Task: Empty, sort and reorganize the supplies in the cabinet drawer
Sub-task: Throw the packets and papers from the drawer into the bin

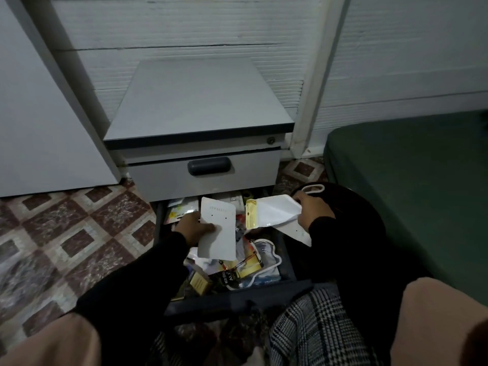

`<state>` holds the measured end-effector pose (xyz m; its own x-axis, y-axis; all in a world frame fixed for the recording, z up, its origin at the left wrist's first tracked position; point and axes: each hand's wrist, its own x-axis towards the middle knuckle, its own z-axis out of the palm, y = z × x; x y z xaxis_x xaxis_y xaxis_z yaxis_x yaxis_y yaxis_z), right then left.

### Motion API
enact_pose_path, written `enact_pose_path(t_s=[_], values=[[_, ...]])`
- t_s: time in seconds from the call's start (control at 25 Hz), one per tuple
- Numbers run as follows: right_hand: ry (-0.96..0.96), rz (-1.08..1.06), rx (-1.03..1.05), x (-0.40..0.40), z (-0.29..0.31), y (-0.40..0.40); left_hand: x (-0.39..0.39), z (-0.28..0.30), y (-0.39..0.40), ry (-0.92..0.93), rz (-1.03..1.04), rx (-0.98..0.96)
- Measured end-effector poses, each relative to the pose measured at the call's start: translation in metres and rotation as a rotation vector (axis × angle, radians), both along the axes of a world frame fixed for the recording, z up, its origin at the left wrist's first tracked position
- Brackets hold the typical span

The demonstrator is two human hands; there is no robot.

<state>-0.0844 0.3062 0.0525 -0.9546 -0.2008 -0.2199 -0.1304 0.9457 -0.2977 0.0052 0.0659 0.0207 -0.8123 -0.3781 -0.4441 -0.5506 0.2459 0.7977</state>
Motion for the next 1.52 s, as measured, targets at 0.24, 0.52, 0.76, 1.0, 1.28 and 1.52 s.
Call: enact_pose_path(t_s=[0.24, 0.52, 0.76, 1.0, 1.28, 1.52], values=[[0.012, -0.217, -0.127, -0.029, 0.001, 0.066, -0.060, 0.003, 0.075, 0.070, -0.119, -0.028], [-0.061, -0.416, -0.172, -0.059, -0.022, 0.125, -0.118, -0.019, 0.157, 0.104, -0.238, 0.002], [-0.183, -0.515, -0.276, -0.064, -0.038, 0.148, -0.131, -0.034, 0.171, 0.007, -0.231, 0.110], [-0.173, -0.487, -0.370, -0.058, -0.034, 0.128, -0.105, -0.036, 0.141, 0.043, -0.167, 0.142], [-0.140, -0.295, -0.367, -0.044, -0.028, 0.055, -0.061, -0.029, 0.079, 0.119, -0.057, 0.222], [-0.185, -0.088, -0.349, -0.032, -0.051, -0.020, -0.024, -0.052, 0.005, 0.111, -0.089, -0.254]])
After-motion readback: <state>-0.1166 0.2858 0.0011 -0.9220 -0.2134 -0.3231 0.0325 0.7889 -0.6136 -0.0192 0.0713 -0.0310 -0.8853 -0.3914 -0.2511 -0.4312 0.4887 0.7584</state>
